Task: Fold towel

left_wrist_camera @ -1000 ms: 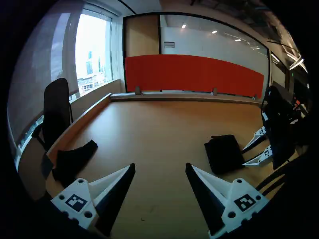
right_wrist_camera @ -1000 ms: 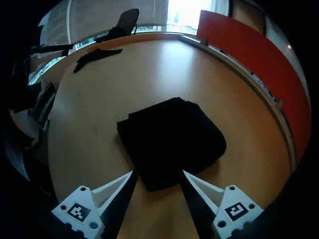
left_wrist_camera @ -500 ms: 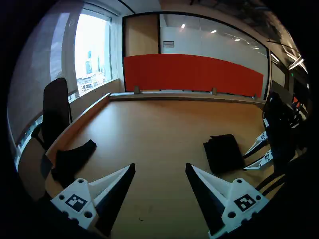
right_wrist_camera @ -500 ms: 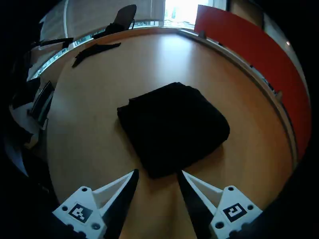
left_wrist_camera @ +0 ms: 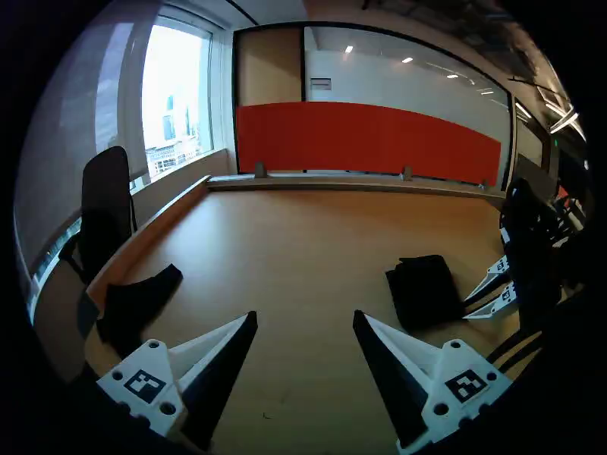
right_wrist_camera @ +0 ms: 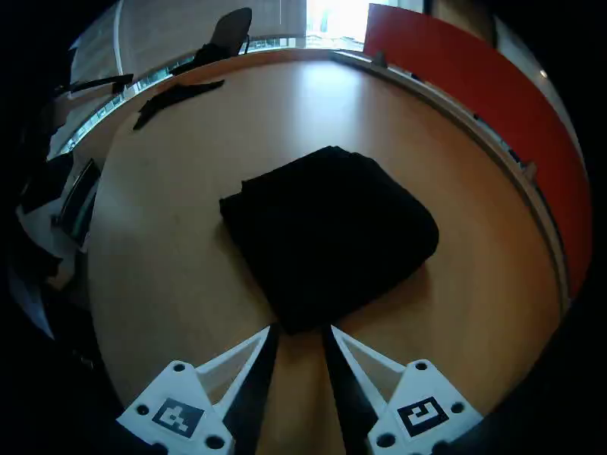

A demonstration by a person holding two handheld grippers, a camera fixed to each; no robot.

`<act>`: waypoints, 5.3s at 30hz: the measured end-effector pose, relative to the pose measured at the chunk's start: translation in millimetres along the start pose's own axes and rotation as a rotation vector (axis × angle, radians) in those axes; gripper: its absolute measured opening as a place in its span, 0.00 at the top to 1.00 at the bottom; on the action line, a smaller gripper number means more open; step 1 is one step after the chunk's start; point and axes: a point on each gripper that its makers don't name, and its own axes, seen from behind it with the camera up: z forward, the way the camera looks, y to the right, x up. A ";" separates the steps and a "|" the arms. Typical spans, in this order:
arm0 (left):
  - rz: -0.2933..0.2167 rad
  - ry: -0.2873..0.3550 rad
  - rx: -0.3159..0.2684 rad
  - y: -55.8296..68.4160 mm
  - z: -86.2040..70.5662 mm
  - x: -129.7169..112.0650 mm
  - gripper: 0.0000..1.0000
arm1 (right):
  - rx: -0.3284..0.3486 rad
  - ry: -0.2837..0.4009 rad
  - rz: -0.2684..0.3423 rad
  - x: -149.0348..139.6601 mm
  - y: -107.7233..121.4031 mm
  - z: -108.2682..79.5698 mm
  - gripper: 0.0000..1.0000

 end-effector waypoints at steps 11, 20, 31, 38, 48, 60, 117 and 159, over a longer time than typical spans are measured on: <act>-0.001 -0.002 -0.002 0.0 1.4 0.3 0.06 | 0.007 -0.005 0.018 -3.5 -3.0 3.0 0.64; -0.001 -0.004 -0.005 0.7 2.7 0.4 0.06 | 0.004 -0.003 0.036 -3.0 -0.7 3.4 0.79; 0.000 -0.006 -0.009 1.4 2.8 0.3 0.06 | 0.006 0.005 0.047 -3.1 0.2 1.8 0.98; 0.001 0.000 -0.014 1.9 4.5 2.3 0.06 | -0.008 0.026 0.031 4.5 4.5 -6.3 0.98; 0.005 0.033 -0.040 5.5 8.6 19.3 0.06 | -0.065 0.102 -0.022 46.3 23.4 -38.5 0.98; 0.024 0.084 -0.093 20.1 13.1 45.8 0.06 | -0.163 0.227 -0.105 122.9 57.8 -93.4 0.98; 0.058 0.108 -0.154 44.7 13.3 70.6 0.06 | -0.332 0.251 -0.011 67.6 221.2 -255.1 0.99; 0.098 0.070 -0.147 81.6 30.4 76.6 0.06 | -0.445 0.130 0.118 -49.9 345.5 -321.2 0.99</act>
